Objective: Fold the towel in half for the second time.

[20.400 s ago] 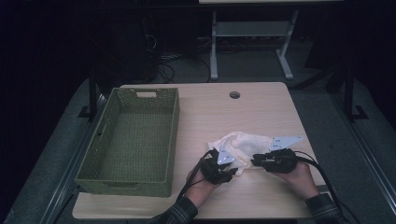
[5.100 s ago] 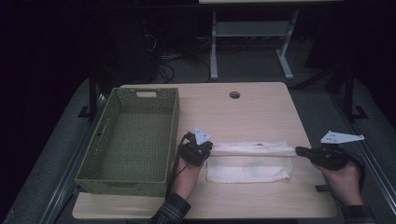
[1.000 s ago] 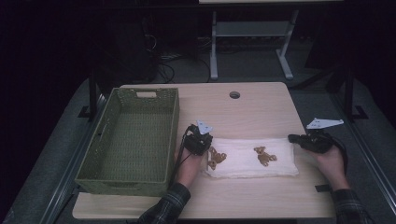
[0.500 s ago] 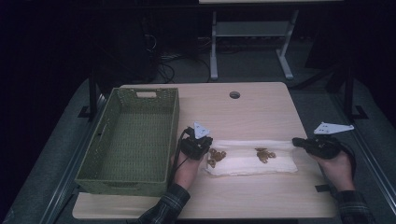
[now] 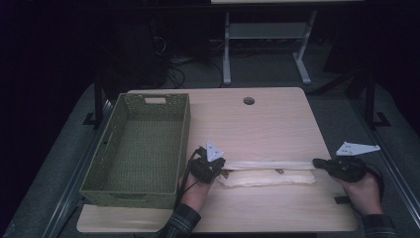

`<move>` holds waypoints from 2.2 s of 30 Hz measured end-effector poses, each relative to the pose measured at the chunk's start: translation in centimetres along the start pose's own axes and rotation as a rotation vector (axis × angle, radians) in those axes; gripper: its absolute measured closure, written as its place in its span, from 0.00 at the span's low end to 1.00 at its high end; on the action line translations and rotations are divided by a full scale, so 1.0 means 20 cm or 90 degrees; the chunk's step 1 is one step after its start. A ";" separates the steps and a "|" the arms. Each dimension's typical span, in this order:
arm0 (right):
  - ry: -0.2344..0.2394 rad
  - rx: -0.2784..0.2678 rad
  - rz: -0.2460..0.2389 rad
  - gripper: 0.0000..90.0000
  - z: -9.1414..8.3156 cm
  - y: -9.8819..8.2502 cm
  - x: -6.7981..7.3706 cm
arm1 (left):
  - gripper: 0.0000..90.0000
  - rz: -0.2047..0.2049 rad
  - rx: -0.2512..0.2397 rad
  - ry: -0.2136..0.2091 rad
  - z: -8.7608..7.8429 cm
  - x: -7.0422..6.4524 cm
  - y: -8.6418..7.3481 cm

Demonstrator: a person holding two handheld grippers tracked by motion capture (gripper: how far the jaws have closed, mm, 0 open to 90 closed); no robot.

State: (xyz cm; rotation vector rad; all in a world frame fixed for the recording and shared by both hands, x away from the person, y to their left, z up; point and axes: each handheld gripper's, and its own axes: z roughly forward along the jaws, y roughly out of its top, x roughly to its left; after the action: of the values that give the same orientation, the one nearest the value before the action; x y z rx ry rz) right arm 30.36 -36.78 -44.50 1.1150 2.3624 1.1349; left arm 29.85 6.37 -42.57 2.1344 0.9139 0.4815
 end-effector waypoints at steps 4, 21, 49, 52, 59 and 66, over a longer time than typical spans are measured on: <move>0.001 0.004 -0.001 0.97 -0.01 -0.02 0.02 | 0.97 0.015 0.019 0.013 -0.01 -0.04 -0.02; 0.025 0.046 0.009 0.87 0.00 -0.11 0.06 | 0.93 0.020 0.092 -0.011 0.05 -0.09 -0.09; 0.058 0.065 -0.020 0.98 0.03 -0.12 0.11 | 0.87 0.048 0.118 -0.104 0.11 -0.08 -0.10; 0.067 0.035 0.000 1.00 -0.02 -0.12 0.11 | 0.75 0.045 0.107 -0.103 0.09 -0.09 -0.09; 0.071 0.064 0.018 1.00 -0.02 -0.18 0.16 | 0.57 0.055 0.082 -0.113 0.05 -0.09 -0.09; 0.032 0.074 0.006 1.00 0.03 -0.14 0.15 | 0.49 0.070 0.066 -0.119 0.05 -0.09 -0.08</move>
State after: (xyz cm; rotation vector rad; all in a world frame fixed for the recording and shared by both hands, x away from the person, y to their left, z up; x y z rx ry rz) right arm 27.18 -35.33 -46.81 1.1497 2.4928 1.0516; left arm 28.53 5.35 -44.56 2.2886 0.7343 0.2875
